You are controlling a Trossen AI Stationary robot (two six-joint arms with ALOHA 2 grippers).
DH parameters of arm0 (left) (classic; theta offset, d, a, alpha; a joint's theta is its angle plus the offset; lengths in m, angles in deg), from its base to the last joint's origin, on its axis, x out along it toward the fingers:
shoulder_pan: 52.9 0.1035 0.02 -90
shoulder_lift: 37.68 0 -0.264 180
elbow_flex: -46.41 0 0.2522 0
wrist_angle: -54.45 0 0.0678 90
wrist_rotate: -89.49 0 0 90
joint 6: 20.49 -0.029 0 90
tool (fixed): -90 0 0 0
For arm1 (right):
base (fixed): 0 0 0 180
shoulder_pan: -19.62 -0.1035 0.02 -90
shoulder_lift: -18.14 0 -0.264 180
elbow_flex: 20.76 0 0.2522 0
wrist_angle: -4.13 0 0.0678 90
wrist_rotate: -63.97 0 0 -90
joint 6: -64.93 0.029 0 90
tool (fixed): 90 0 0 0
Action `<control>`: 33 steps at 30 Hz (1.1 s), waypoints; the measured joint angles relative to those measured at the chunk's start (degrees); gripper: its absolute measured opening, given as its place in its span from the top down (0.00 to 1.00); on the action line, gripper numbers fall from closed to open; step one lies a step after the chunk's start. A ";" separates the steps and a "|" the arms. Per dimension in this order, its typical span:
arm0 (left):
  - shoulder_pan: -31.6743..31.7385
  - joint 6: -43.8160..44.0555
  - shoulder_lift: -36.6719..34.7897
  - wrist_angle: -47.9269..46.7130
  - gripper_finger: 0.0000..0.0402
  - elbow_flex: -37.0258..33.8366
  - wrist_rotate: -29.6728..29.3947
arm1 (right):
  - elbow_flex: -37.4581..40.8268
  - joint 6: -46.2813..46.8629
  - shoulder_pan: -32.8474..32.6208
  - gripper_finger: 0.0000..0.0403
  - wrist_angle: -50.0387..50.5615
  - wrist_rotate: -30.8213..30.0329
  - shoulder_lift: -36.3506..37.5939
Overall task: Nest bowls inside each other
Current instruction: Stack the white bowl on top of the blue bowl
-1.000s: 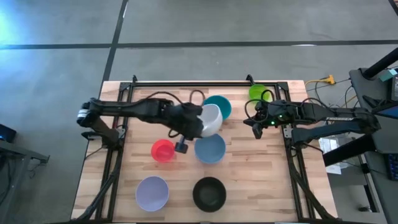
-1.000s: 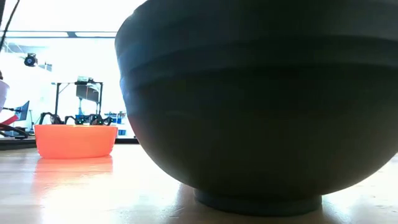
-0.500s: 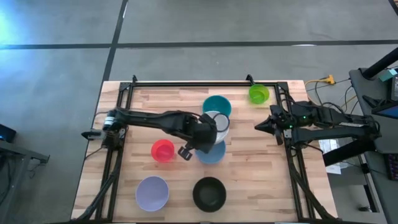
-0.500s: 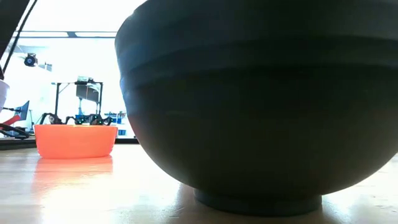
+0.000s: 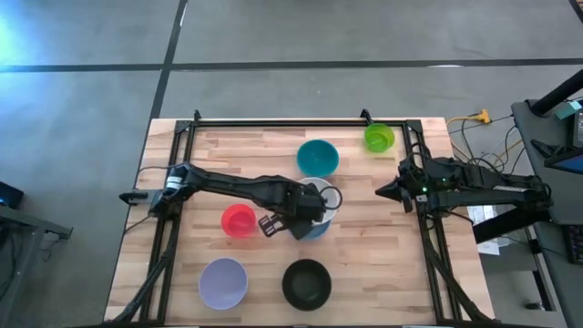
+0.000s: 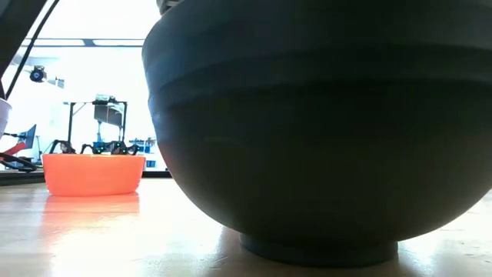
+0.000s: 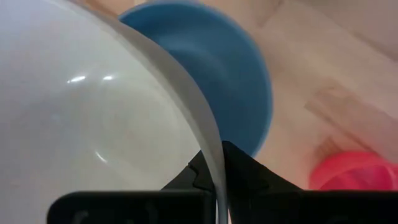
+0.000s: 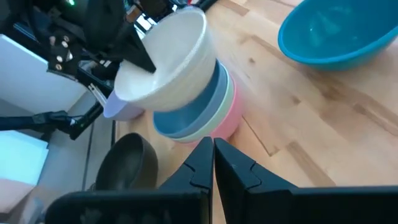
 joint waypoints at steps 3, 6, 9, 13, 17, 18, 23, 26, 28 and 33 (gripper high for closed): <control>-0.03 -0.02 0.15 0.16 1.00 -0.59 2.41 | 0.00 -0.54 0.00 0.98 -0.52 -0.26 -0.06; -0.14 -0.05 0.15 1.30 1.00 -1.43 2.81 | 0.00 -1.06 0.00 0.98 -1.81 -0.44 -0.11; -0.14 -0.14 0.15 2.48 1.00 -2.66 3.81 | 0.00 -1.45 0.00 0.98 -2.93 -1.77 -0.11; -0.16 -1.03 0.15 4.29 1.00 -4.45 3.87 | 0.00 -2.48 0.00 0.98 -3.16 -1.96 -0.16; -0.25 -1.20 0.15 5.22 1.00 -6.65 3.89 | 0.00 -2.51 0.00 0.98 -3.17 -1.96 -0.16; -0.25 -1.18 0.15 5.22 1.00 -7.19 3.90 | 0.00 -2.51 0.00 0.98 -3.17 -1.94 -0.16; -0.25 -0.57 0.15 6.06 0.98 -8.30 4.22 | 0.00 -2.51 0.00 0.98 -3.22 -1.94 -0.16; -0.25 2.87 0.15 6.60 0.92 -8.30 4.36 | 0.00 -2.49 0.00 0.98 -3.26 -1.92 -0.16; -0.23 3.46 0.15 6.49 0.86 -8.30 4.63 | 0.00 -2.46 0.00 0.98 -3.26 -1.88 -0.16; -0.23 5.51 -1.09 6.12 0.71 -7.43 4.96 | 0.00 -1.18 0.00 0.98 -3.28 -1.79 -0.16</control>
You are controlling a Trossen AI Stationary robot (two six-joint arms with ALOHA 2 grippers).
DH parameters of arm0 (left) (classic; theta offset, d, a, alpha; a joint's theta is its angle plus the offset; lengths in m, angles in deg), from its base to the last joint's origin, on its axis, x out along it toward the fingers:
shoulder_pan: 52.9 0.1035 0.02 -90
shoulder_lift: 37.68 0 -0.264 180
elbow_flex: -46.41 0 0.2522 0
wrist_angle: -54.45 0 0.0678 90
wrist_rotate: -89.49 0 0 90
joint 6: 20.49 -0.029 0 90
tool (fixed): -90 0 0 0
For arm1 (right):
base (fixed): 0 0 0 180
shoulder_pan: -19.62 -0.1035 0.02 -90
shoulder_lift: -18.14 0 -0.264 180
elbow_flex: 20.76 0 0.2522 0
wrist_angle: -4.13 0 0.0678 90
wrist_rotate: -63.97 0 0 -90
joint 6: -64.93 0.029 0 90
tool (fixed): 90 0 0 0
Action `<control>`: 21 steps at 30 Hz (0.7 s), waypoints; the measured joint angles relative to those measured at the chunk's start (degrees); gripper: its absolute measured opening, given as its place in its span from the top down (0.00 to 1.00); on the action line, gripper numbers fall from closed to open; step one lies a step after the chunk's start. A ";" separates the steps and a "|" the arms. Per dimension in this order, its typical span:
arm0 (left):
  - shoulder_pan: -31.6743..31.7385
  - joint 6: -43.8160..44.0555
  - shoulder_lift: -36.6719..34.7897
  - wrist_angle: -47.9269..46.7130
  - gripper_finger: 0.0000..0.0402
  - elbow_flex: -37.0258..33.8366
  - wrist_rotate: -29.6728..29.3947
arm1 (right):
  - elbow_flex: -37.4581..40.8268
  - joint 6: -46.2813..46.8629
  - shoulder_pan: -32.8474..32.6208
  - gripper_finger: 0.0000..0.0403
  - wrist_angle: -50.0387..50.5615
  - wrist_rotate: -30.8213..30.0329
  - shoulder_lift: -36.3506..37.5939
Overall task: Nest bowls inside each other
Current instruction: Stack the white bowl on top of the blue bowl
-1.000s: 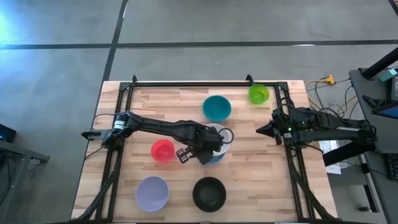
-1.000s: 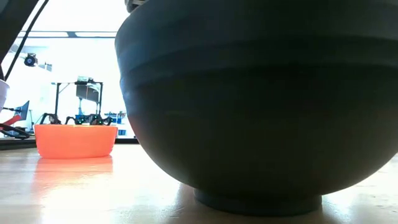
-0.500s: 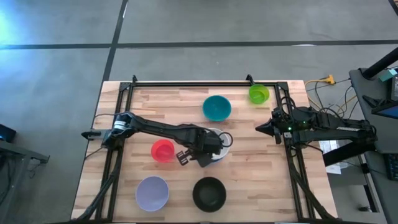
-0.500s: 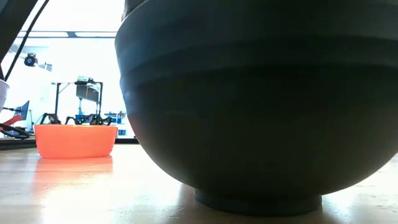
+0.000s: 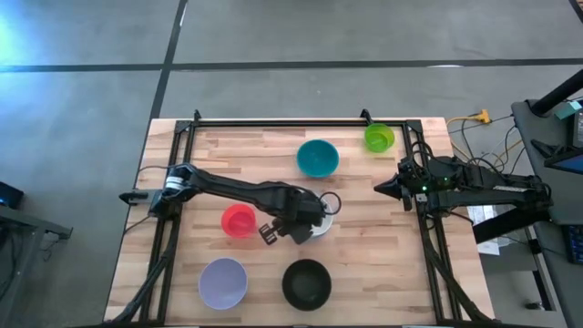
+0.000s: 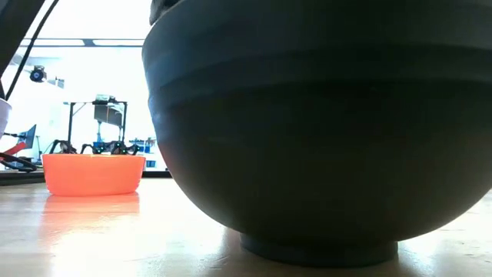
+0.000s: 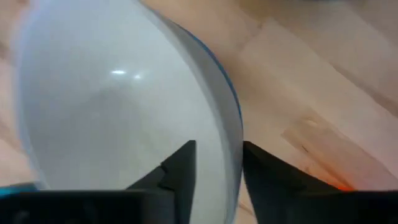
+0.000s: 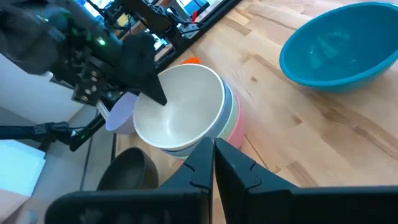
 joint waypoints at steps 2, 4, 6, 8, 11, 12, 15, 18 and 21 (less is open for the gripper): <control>0.00 0.95 -1.33 -0.13 0.66 0.58 0.02 | 0.00 0.12 0.00 0.98 -0.01 0.00 0.00; 0.00 0.95 -2.78 0.24 0.62 1.01 0.03 | 0.00 0.24 0.00 0.98 -0.04 0.00 0.00; 0.00 0.96 -3.99 0.31 0.59 1.41 0.11 | 0.00 0.24 0.00 0.98 -0.13 0.00 -0.05; 0.00 0.98 -5.00 0.45 0.57 1.78 0.17 | 0.00 0.22 0.00 0.98 -0.23 -0.02 -0.27; 0.00 1.03 -6.27 0.96 0.58 1.80 0.20 | 0.00 0.22 0.00 0.98 -1.10 -0.02 -0.52; 0.00 1.03 -6.39 1.18 0.59 1.80 0.20 | 0.00 0.18 0.00 0.98 -1.42 -0.04 -0.65; 0.00 1.01 -6.25 1.10 0.67 1.43 0.97 | 0.00 0.03 0.00 0.98 -2.18 -0.13 -1.18; 0.05 1.07 -5.59 1.58 0.80 0.63 4.00 | 0.00 -0.04 0.00 0.98 -2.66 -0.14 -1.59; 0.01 1.16 -4.52 1.99 0.92 -0.56 4.95 | 0.00 -0.11 0.00 0.98 -2.64 -0.15 -2.00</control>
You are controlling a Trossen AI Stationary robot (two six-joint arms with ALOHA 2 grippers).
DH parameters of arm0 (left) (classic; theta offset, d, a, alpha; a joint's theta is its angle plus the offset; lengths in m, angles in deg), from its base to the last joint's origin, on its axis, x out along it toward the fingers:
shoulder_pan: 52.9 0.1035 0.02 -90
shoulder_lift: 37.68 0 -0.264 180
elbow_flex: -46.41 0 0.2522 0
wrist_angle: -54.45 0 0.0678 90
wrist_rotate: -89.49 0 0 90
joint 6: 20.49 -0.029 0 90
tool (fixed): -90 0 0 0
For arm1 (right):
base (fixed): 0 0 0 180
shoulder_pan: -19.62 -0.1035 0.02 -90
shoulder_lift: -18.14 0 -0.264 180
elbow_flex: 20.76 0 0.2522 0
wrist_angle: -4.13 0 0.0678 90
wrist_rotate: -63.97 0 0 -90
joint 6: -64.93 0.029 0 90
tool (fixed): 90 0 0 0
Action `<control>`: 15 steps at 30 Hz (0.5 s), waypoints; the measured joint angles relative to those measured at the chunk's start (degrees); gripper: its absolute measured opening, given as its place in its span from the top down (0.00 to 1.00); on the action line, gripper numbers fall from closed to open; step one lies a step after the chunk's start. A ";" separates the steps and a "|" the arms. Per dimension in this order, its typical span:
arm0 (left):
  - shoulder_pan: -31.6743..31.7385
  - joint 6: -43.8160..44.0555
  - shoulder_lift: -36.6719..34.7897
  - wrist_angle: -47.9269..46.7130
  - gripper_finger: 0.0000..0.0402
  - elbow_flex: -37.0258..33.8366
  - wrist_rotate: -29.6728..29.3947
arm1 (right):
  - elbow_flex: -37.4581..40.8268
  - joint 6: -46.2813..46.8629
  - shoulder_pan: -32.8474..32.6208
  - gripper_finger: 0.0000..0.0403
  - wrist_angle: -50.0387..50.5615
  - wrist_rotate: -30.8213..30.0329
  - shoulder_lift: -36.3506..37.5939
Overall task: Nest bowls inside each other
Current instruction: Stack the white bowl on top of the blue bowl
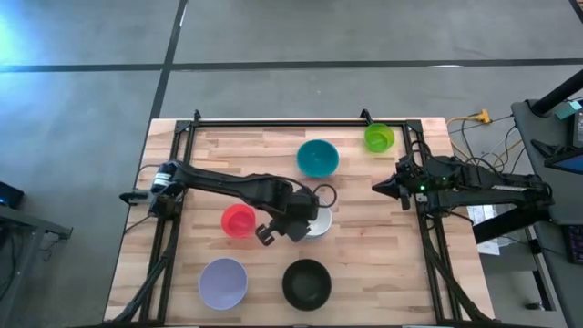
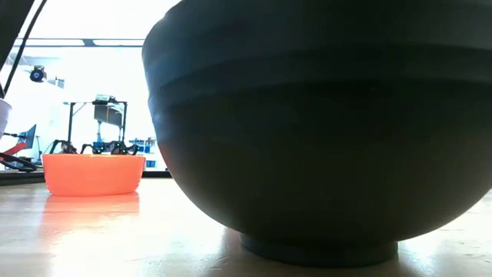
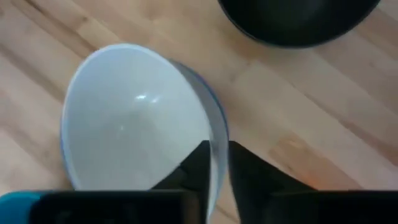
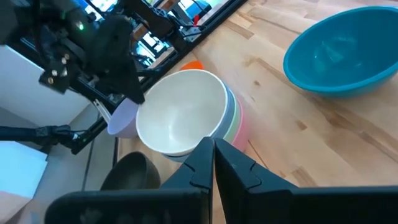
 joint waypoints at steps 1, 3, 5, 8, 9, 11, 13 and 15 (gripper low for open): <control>-0.02 0.00 0.25 0.99 0.95 -0.36 0.08 | 0.00 -0.04 0.00 0.98 0.01 0.00 -0.14; -0.01 0.02 0.39 1.42 0.99 -1.31 0.29 | 0.00 -0.04 0.00 0.98 -0.07 0.00 -0.32; 0.26 0.00 0.33 2.76 0.98 -2.63 0.32 | 0.00 -0.04 0.01 0.98 -0.21 0.00 -0.55; 0.61 0.00 0.39 3.04 0.96 -3.32 0.30 | 0.00 -0.04 0.00 0.98 -0.24 0.00 -0.65; 0.68 -0.01 0.39 3.03 0.96 -3.34 0.30 | 0.00 -0.04 0.02 0.98 -0.26 0.00 -0.63; 0.73 0.00 0.03 2.77 0.95 -3.21 0.18 | 0.00 -0.03 0.00 0.98 -0.22 0.00 -0.63; 0.73 0.41 -0.69 2.33 0.95 -3.08 -0.06 | 0.00 0.11 0.00 0.98 -0.27 0.00 -0.62; 0.75 2.77 -1.61 2.52 0.95 -2.97 -0.16 | 0.00 0.09 0.00 0.98 -0.23 0.00 -0.64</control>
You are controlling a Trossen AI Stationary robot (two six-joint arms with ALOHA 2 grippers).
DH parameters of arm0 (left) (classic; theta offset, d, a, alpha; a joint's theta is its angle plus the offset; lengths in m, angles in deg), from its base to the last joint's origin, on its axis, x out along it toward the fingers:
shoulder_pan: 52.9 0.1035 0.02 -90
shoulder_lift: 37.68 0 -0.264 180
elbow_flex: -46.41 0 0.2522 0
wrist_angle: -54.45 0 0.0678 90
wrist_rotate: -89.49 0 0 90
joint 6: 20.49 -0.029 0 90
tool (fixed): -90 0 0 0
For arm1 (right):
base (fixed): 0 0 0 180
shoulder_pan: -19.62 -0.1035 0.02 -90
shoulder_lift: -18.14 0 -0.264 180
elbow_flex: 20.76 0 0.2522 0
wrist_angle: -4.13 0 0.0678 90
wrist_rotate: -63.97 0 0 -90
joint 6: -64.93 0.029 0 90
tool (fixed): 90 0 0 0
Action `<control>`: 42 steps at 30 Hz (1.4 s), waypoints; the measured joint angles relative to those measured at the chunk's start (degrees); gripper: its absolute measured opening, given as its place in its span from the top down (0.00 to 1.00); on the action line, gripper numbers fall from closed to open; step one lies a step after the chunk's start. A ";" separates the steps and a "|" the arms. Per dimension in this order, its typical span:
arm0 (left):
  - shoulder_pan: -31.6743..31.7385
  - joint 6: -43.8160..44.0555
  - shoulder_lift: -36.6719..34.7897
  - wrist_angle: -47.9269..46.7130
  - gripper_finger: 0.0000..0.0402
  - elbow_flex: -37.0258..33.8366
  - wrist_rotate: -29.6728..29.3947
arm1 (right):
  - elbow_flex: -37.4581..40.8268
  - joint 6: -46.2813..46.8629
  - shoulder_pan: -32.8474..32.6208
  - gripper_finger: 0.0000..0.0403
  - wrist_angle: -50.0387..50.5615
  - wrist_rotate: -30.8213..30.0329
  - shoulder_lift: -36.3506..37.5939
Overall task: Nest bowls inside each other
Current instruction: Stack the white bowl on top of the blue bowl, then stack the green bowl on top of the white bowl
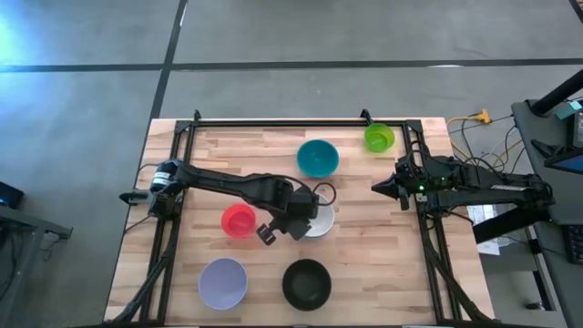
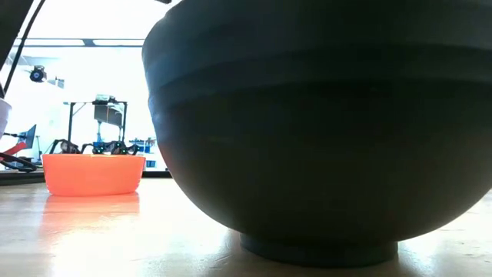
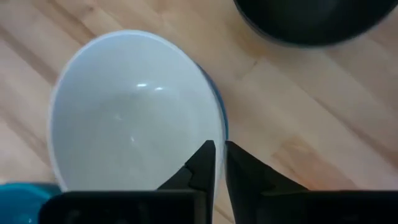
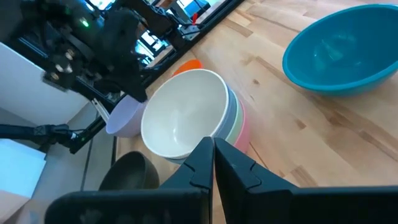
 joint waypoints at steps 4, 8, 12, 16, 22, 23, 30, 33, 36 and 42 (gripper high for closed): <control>0.07 3.05 -0.92 -0.40 0.95 0.00 0.00 | 0.00 -0.17 0.01 0.98 -0.04 0.00 0.00; 0.07 3.08 -0.98 -0.36 0.95 -0.15 0.00 | 0.00 -0.68 0.00 0.98 -0.06 -0.17 -0.04; 0.24 3.22 -0.27 -0.02 0.99 -1.20 0.01 | 0.00 -1.21 0.00 0.98 -0.08 -0.29 -0.10; 0.41 3.50 -0.15 2.62 0.99 -4.02 0.02 | 0.00 -1.24 0.00 0.98 -0.04 -0.30 -0.26; 0.72 3.54 -0.16 2.35 0.99 -4.32 -0.50 | 0.00 -0.75 0.02 0.98 -0.08 -0.30 -0.33; 0.72 3.56 -0.37 1.95 0.99 -3.94 -1.18 | 0.00 -0.46 0.00 0.98 -0.10 -0.31 -0.33; 1.27 11.46 -4.28 -0.31 0.99 -2.75 -3.84 | 0.00 0.04 0.02 0.98 -0.15 -0.31 -0.35; 2.14 18.21 -6.88 -0.55 0.99 -4.66 -4.04 | 0.00 0.28 0.02 0.98 -0.25 -0.31 -0.34; 3.30 27.21 -10.07 -0.25 0.99 -7.90 -3.69 | 0.00 0.28 0.02 0.98 -0.65 -0.31 -0.39; 5.00 41.92 -20.16 11.77 0.99 -21.58 -1.88 | 0.00 -0.81 0.00 0.98 -4.31 -3.72 -0.50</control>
